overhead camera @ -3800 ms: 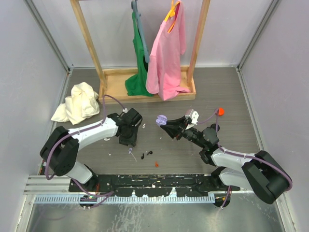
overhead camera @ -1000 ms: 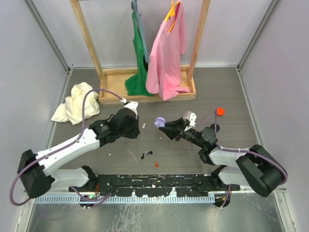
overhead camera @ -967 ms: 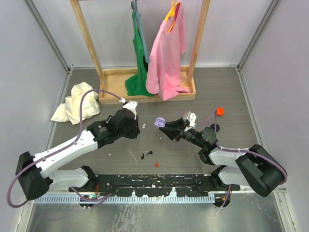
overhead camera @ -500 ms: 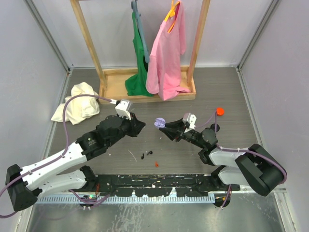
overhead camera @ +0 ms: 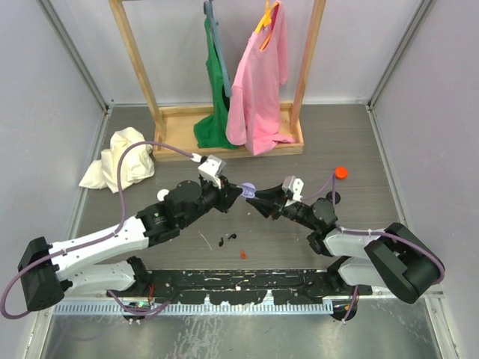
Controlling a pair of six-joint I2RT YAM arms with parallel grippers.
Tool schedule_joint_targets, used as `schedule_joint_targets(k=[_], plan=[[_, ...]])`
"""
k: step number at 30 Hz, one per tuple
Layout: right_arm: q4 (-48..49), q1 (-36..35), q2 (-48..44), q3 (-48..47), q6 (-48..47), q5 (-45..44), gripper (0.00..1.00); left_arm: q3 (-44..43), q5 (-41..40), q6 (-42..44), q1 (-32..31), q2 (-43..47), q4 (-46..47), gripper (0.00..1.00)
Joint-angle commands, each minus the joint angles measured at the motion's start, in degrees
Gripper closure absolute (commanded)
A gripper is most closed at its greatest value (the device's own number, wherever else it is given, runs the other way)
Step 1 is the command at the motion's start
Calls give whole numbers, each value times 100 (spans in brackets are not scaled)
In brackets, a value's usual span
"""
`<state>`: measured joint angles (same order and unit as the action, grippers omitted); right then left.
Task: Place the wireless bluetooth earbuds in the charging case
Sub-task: Place the earbud in the charging case.
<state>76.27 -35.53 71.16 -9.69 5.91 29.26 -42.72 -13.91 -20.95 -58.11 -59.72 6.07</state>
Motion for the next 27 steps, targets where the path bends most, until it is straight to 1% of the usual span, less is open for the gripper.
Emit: schedule_joint_targets(k=[1, 9, 18, 27], plan=[[477, -32, -81, -6, -137, 20, 99, -242, -127, 445, -129, -225, 544, 90], [450, -33, -101, -6, -149, 61, 99, -241, -320, 669, -236, -389, 723, 90], [433, -35, -102, -6, -143, 50, 99, -296, -271, 680, -291, -185, 808, 90], [424, -33, -130, 10, -150, 38, 99, -305, -422, 826, -292, -224, 747, 90]])
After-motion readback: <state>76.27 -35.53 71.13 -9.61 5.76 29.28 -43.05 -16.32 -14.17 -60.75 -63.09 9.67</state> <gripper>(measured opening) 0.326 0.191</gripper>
